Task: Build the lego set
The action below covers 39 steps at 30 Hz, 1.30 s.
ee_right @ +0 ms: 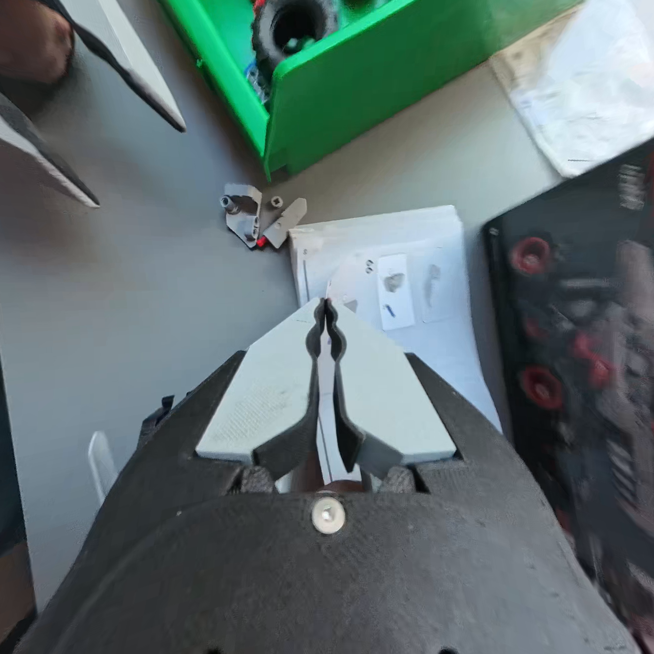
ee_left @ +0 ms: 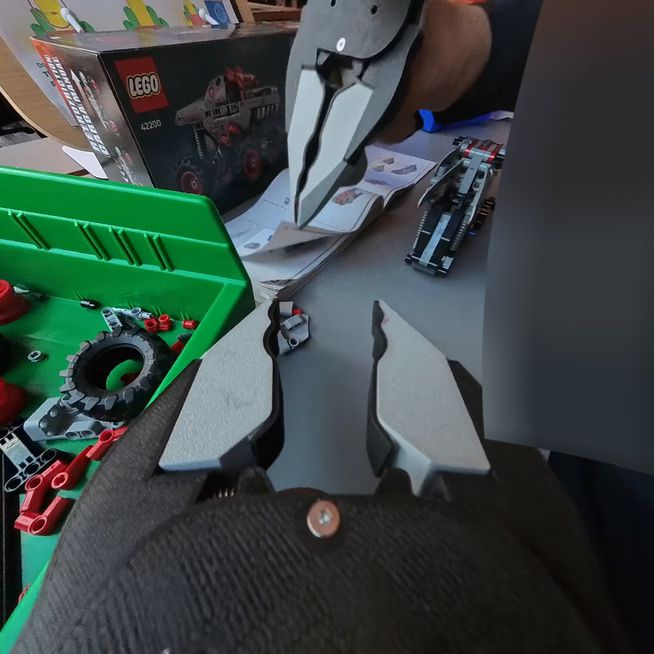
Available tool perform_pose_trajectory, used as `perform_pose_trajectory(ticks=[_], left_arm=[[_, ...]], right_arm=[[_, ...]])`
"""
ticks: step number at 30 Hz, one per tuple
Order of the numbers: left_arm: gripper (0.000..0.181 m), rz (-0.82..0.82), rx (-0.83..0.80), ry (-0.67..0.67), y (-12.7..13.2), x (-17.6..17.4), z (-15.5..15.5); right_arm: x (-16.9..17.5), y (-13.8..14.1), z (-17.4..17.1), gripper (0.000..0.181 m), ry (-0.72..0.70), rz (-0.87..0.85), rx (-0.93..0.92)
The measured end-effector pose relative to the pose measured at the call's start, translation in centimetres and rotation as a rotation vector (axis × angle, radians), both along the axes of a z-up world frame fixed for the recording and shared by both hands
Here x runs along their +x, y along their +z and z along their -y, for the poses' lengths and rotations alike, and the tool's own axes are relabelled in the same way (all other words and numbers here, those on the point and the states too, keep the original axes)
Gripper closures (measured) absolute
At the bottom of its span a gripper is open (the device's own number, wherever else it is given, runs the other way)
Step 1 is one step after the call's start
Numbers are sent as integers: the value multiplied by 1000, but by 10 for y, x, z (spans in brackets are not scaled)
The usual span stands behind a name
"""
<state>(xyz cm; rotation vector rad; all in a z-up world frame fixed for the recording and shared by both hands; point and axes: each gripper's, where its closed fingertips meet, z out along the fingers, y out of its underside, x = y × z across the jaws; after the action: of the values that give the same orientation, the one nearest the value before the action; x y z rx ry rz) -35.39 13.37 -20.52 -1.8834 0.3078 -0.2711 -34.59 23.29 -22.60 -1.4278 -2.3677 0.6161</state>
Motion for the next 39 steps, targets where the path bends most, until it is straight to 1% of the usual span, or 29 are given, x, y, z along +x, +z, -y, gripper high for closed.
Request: perform_pose_trajectory(ticks=[2, 4, 6, 8, 12, 16, 18, 23, 25, 27, 31, 34, 37, 39], left_arm=[[132, 2, 1, 3, 0, -1, 0], [132, 4, -5, 1, 0, 0, 0], [132, 5, -17, -1, -2, 0, -1], [132, 6, -22, 2, -3, 0, -1], [132, 13, -26, 10, -3, -2, -3], [132, 12, -25, 19, -3, -3, -4], [132, 6, -23, 24, -3, -3, -5], [132, 3, -23, 26, -3, -2, -8], [132, 9, -27, 25, -3, -2, -8], [133, 20, -27, 29, -3, -3, -9], [133, 42, -32, 27, -2, -4, -11], [133, 45, -32, 26, -3, -4, -11], [133, 44, -30, 26, -2, -4, -12], [133, 43, -34, 24, -3, -4, -12]], right_arm=[[12, 27, -18, 181, -75, -110, -26], [30, 52, -42, 181, -175, -230, -63], [54, 69, -64, 181, -274, -331, -117], [78, 75, -80, 181, -354, -405, -153], [122, 73, -114, 181, -493, -512, -124], [154, 63, -136, 181, -598, -585, -195], [166, 57, -143, 181, -627, -615, -222], [186, 44, -152, 181, -658, -655, -276], [195, 41, -153, 181, -663, -654, -298], [204, 36, -161, 181, -687, -654, -278], [217, 20, -172, 181, -733, -625, -305], [223, 22, -176, 181, -747, -647, -328], [223, 30, -174, 181, -733, -685, -364], [222, 30, -173, 181, -730, -683, -363]])
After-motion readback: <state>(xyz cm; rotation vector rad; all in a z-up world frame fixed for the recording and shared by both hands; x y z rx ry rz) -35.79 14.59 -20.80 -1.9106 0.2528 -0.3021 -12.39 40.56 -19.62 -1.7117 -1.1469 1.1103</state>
